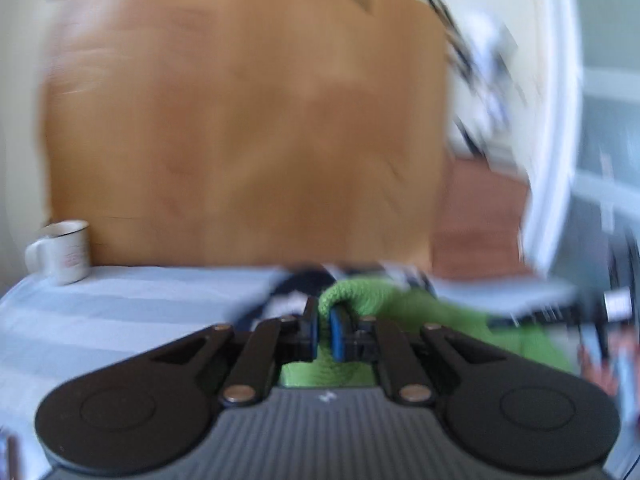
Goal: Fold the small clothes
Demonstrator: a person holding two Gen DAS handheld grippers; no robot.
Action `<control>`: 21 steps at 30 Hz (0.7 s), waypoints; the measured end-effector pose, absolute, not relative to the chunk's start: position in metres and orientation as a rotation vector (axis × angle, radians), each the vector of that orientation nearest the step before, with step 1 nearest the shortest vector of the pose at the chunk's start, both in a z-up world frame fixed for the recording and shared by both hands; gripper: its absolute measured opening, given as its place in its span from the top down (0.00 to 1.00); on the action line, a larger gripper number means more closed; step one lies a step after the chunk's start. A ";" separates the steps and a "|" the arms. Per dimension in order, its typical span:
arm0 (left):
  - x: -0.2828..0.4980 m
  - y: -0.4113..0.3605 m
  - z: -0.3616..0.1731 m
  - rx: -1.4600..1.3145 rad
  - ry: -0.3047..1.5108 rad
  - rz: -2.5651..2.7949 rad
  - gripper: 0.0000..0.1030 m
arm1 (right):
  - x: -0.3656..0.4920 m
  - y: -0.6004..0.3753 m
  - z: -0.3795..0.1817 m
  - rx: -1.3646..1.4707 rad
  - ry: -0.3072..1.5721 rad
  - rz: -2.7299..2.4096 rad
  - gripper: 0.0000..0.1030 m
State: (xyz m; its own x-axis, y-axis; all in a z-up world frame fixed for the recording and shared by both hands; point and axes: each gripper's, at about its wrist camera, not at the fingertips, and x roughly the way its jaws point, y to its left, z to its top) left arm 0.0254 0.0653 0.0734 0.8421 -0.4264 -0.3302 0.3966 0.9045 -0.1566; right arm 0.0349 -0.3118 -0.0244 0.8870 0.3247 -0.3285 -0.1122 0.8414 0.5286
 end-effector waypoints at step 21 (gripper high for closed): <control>-0.079 0.084 0.055 0.279 0.388 -0.518 0.12 | -0.096 -0.211 -0.013 -0.203 0.405 0.499 0.34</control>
